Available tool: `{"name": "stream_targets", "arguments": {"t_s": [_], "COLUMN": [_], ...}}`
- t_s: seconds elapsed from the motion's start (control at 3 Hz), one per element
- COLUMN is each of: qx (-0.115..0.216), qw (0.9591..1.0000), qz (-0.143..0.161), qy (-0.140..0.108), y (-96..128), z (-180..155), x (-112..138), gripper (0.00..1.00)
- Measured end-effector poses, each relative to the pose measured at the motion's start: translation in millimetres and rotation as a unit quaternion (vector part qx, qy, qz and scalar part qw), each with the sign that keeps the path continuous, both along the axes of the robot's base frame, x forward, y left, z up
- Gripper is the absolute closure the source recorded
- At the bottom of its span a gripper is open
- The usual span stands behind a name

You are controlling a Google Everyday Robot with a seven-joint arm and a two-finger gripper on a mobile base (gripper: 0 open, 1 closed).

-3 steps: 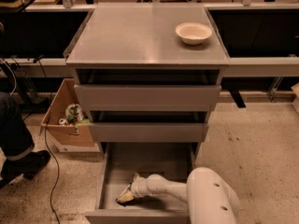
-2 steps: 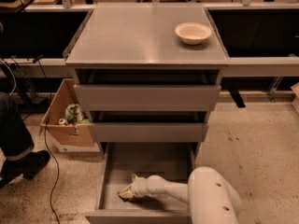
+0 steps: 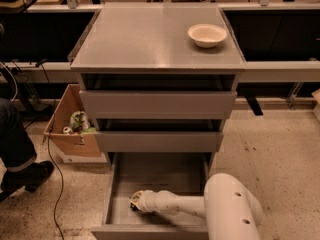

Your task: Pick rxbar blueberry from bottom drawer and place on counter

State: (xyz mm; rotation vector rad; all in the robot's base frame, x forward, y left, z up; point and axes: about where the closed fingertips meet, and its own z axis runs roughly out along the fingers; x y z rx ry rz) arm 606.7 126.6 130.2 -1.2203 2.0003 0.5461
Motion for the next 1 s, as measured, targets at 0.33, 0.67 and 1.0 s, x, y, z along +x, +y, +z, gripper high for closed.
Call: {"name": "stream_targets", "arguments": {"t_s": [0.33,0.67,1.0], "qx": [-0.006,0.004,0.042], "qw": [0.9996,0.9994,0.9987], "qz": [0.011,0.008,0.000], "qy": [-0.025,-0.033,-0.028], "y": [4.8,-1.8,-29.6], "z": [21.6,42.5,65.7], "x": [2.8,15.5,25.8], "gripper": [1.00,1.00,1.00]}}
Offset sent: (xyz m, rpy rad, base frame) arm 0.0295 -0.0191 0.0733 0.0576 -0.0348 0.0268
